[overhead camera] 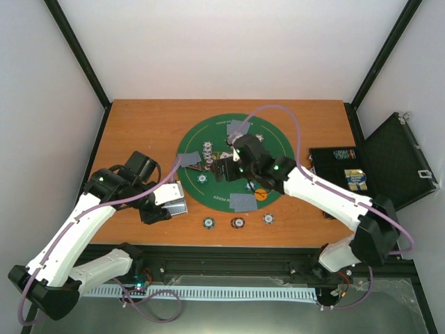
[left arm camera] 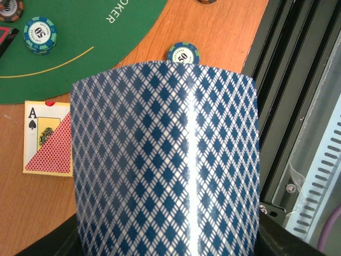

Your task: Distribute texas hold em gaming equipment

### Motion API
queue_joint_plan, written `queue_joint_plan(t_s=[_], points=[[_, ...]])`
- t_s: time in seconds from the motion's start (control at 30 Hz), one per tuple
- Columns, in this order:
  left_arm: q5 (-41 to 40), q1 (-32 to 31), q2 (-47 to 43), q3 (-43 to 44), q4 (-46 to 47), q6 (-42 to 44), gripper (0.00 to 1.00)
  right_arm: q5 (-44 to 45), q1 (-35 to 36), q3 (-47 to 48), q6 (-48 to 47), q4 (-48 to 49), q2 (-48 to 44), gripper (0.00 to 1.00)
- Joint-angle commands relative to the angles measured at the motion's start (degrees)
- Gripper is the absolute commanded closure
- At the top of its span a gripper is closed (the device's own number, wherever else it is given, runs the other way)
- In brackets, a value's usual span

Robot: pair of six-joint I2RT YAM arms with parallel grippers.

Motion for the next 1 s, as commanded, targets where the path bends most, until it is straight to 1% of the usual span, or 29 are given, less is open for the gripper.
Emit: queue_joint_plan(t_s=[0.0, 0.1, 0.17, 0.3, 0.4, 0.53, 0.67, 0.83, 0.97], points=[[0.6, -0.1, -0.2, 2.6, 1.3, -1.1, 0.79, -28.5, 0.1, -12.3, 23.2, 15.8, -5.4, 0.0], [0.9, 0.0, 0.2, 2.6, 1.7, -1.2, 0.79, -35.0, 1.6, -19.7, 32.4, 28.6, -8.8, 0.01], [1.0, -0.1, 0.4, 2.7, 1.9, -1.1, 0.79, -36.4, 3.0, -21.5, 35.4, 32.4, -9.7, 0.01], [1.2, -0.1, 0.9, 3.0, 2.2, -1.0, 0.79, -37.5, 6.3, -23.6, 39.6, 38.2, -9.2, 0.02], [1.4, -0.1, 1.0, 3.5, 2.4, -1.0, 0.79, -38.4, 8.3, -23.9, 41.8, 41.4, -6.9, 0.02], [1.6, -0.1, 1.3, 3.8, 2.3, -1.0, 0.79, -40.8, 9.7, -24.2, 44.8, 48.7, -3.4, 0.03], [1.7, -0.1, 1.5, 4.0, 2.5, -0.9, 0.79, -42.2, 10.7, -23.2, 45.7, 51.3, -0.5, 0.03], [2.4, -0.1, 1.6, 4.2, 2.5, -0.7, 0.79, -43.6, 10.9, -23.0, 48.8, 57.3, 2.6, 0.04], [2.8, -0.1, 1.5, 4.2, 2.6, -0.7, 0.79, -44.3, 11.0, -21.9, 49.9, 60.3, 4.9, 0.05]])
